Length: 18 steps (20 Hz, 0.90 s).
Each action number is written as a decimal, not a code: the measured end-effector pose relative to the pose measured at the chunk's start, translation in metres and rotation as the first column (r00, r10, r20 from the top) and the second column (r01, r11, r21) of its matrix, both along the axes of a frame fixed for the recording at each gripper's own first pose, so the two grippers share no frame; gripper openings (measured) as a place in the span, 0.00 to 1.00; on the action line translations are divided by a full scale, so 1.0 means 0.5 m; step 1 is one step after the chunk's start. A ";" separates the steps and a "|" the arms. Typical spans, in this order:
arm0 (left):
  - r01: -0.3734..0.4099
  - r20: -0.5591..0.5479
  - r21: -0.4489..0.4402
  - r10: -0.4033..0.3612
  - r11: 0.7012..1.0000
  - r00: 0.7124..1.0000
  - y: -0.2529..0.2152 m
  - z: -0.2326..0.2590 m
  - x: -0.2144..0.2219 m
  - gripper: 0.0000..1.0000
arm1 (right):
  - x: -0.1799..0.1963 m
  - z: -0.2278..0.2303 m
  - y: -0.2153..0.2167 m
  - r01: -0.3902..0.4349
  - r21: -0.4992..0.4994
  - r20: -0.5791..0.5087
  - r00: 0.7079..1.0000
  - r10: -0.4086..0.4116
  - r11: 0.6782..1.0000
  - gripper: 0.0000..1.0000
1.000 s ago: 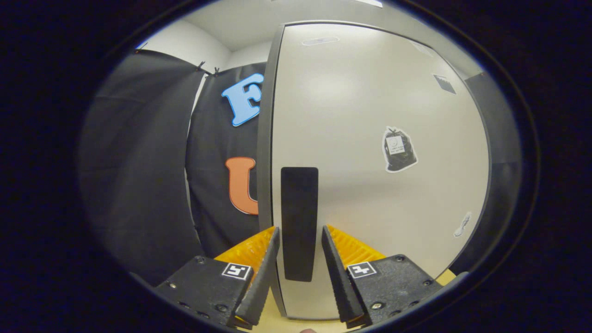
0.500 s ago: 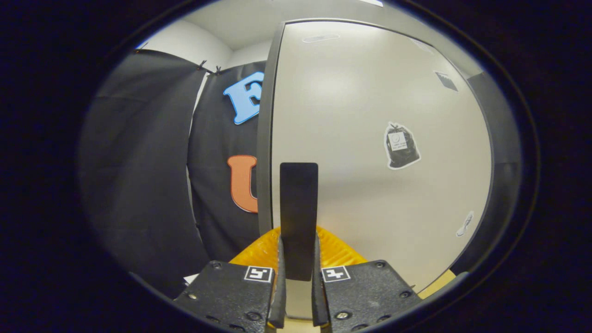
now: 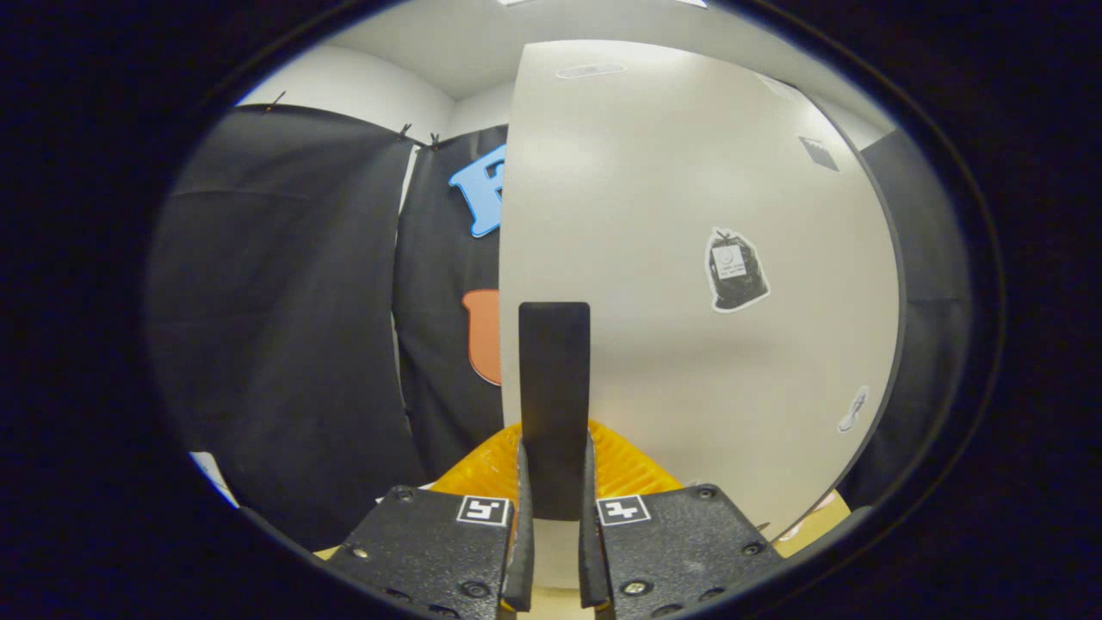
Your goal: Open the cabinet door with the right hand, grasp the bottle in the cabinet with the left hand and place it on the coaster, then close the cabinet door with the right hand.
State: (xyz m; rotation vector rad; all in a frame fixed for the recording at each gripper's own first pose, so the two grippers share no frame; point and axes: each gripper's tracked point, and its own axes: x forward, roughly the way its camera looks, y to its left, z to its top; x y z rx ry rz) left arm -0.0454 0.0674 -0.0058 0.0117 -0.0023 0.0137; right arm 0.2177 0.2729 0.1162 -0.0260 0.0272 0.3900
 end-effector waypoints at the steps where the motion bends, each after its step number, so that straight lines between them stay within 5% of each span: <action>1: 0.003 0.002 0.003 -0.003 1.000 1.000 -0.007 0.004 -0.005 0.95 | -0.015 0.001 -0.005 -0.016 0.002 -0.002 1.000 0.016 1.000 0.24; 12: 0.064 0.015 0.014 -0.064 0.998 0.998 -0.077 0.008 -0.024 0.95 | -0.178 -0.005 -0.135 -0.139 -0.010 0.018 0.990 0.139 0.990 0.24; 18: 0.112 0.012 0.017 -0.112 0.994 0.994 -0.130 0.004 -0.017 0.95 | -0.230 -0.005 -0.207 -0.110 -0.005 0.032 0.993 0.110 0.994 0.23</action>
